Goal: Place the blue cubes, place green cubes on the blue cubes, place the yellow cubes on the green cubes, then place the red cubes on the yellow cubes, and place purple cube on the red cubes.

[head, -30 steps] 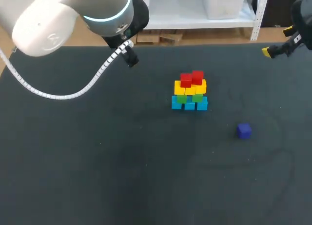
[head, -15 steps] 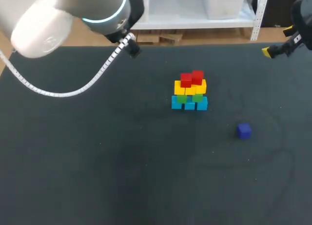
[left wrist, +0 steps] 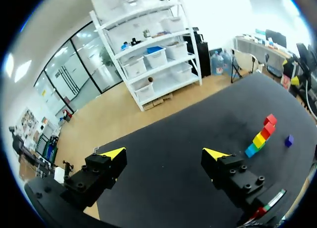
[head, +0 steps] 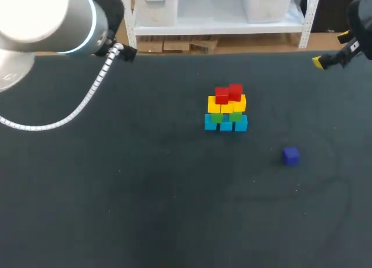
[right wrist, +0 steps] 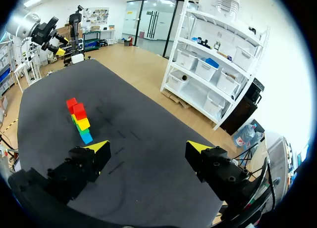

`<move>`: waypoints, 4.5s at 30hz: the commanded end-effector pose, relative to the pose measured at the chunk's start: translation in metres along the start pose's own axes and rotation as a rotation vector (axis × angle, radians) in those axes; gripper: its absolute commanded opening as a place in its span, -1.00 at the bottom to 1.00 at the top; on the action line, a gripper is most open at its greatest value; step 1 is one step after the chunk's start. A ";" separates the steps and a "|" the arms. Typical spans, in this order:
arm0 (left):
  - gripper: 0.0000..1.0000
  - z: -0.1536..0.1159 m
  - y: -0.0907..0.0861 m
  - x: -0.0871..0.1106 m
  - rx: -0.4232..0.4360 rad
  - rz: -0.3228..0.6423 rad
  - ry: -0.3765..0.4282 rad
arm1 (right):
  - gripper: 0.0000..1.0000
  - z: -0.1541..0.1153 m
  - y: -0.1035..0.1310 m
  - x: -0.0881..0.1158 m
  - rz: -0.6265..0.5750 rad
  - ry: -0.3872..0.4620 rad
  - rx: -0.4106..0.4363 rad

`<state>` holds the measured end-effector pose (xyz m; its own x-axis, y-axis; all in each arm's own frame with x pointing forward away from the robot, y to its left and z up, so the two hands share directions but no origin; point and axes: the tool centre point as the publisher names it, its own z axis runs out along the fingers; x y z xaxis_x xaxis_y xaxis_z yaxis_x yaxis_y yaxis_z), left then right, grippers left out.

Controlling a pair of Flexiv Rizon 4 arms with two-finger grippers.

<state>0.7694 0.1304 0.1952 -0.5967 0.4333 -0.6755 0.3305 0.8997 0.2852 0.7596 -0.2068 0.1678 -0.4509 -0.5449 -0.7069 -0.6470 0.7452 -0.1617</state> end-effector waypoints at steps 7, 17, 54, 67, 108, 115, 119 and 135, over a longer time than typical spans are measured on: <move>1.00 -0.004 0.009 0.003 -0.001 -0.026 -0.083 | 1.00 -0.002 0.004 0.000 0.002 0.003 0.053; 1.00 -0.007 0.004 0.003 0.042 -0.018 -0.103 | 1.00 -0.002 0.004 0.000 0.002 0.003 0.053; 1.00 -0.007 0.004 0.003 0.042 -0.018 -0.103 | 1.00 -0.039 0.074 0.036 -0.400 0.225 -0.189; 1.00 -0.007 0.004 0.003 0.042 -0.018 -0.103 | 1.00 -0.010 0.139 0.081 -0.566 0.358 -0.398; 1.00 -0.007 0.004 0.003 0.042 -0.018 -0.103 | 1.00 0.041 0.186 0.151 -0.699 0.578 -0.562; 1.00 -0.007 0.004 0.003 0.042 -0.018 -0.103 | 0.52 0.046 0.188 0.155 -0.699 0.590 -0.574; 1.00 -0.007 0.004 0.003 0.042 -0.018 -0.103 | -0.13 0.046 0.186 0.155 -0.684 0.585 -0.577; 1.00 -0.007 0.004 0.003 0.042 -0.018 -0.103 | -1.00 0.041 0.173 0.146 -0.588 0.585 -0.545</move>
<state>0.7629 0.1347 0.1982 -0.5254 0.4067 -0.7474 0.3474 0.9044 0.2480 0.6054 -0.1382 0.0024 -0.0909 -0.9862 -0.1380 -0.9947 0.0833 0.0599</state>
